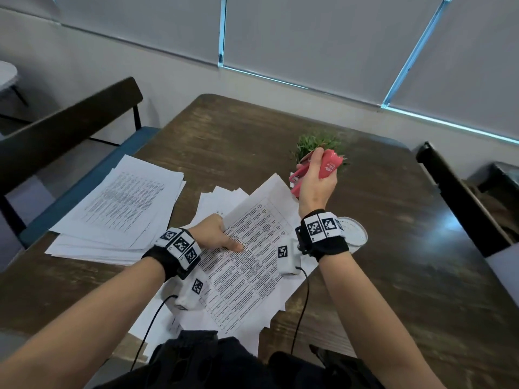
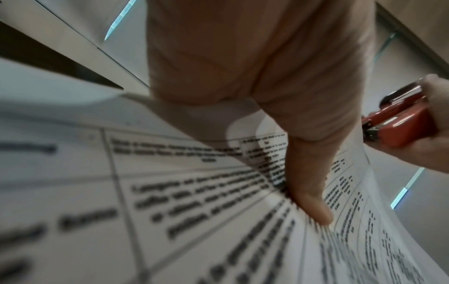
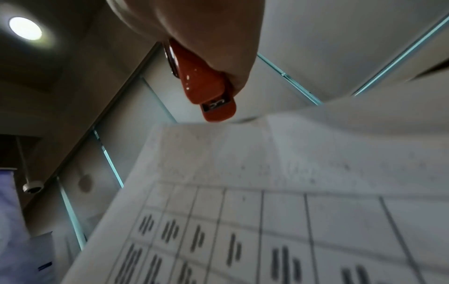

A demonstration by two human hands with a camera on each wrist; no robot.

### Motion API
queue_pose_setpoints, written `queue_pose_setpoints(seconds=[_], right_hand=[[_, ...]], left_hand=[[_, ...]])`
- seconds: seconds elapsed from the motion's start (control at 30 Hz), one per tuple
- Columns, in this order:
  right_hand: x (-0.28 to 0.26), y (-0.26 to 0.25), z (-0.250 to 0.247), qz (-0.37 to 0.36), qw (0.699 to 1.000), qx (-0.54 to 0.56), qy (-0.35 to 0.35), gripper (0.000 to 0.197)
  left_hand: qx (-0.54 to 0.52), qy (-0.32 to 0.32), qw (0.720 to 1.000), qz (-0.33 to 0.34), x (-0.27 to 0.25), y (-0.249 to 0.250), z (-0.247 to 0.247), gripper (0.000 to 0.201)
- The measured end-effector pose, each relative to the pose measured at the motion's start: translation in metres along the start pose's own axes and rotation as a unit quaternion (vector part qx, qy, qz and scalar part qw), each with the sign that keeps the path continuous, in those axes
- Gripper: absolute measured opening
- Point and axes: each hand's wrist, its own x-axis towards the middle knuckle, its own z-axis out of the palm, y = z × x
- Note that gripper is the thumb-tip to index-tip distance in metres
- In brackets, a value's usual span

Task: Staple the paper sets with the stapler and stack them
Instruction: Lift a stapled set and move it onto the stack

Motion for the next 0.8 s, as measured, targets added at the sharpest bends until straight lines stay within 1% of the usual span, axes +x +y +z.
queue_pose_setpoints(seconds=[0.07,0.17,0.27,0.33,0.43,0.53,0.63,0.8], right_hand=[[-0.003,0.002,0.003,0.010,1.000,0.006,-0.008,0.022],[-0.007,0.004,0.008,0.008,1.000,0.005,-0.022,0.022],[-0.005,0.003,0.013,0.023,0.998,0.022,-0.048,0.026],[-0.004,0.003,0.016,0.017,0.998,0.025,-0.054,0.028],[-0.001,0.004,0.018,-0.004,0.999,0.008,-0.045,0.034],[0.002,0.007,0.019,-0.002,0.999,0.024,-0.034,0.037],[0.001,0.009,0.022,0.012,0.999,0.041,-0.034,0.052],[0.001,0.020,0.028,-0.001,1.000,-0.028,-0.008,0.059]], left_hand=[[-0.005,-0.008,1.000,0.012,0.000,0.002,0.000,0.050],[-0.011,-0.014,1.000,0.019,0.000,0.003,0.001,0.041],[-0.009,-0.023,0.999,0.025,0.000,0.005,0.005,0.036],[-0.013,-0.024,0.999,0.027,0.000,0.005,0.008,0.031],[-0.009,-0.023,0.999,0.030,0.000,0.006,0.011,0.028],[-0.002,-0.023,0.999,0.025,0.001,0.002,0.010,0.031],[0.004,-0.022,0.999,0.022,0.001,0.000,0.011,0.034],[0.013,-0.033,0.999,0.023,0.000,-0.004,0.014,0.032]])
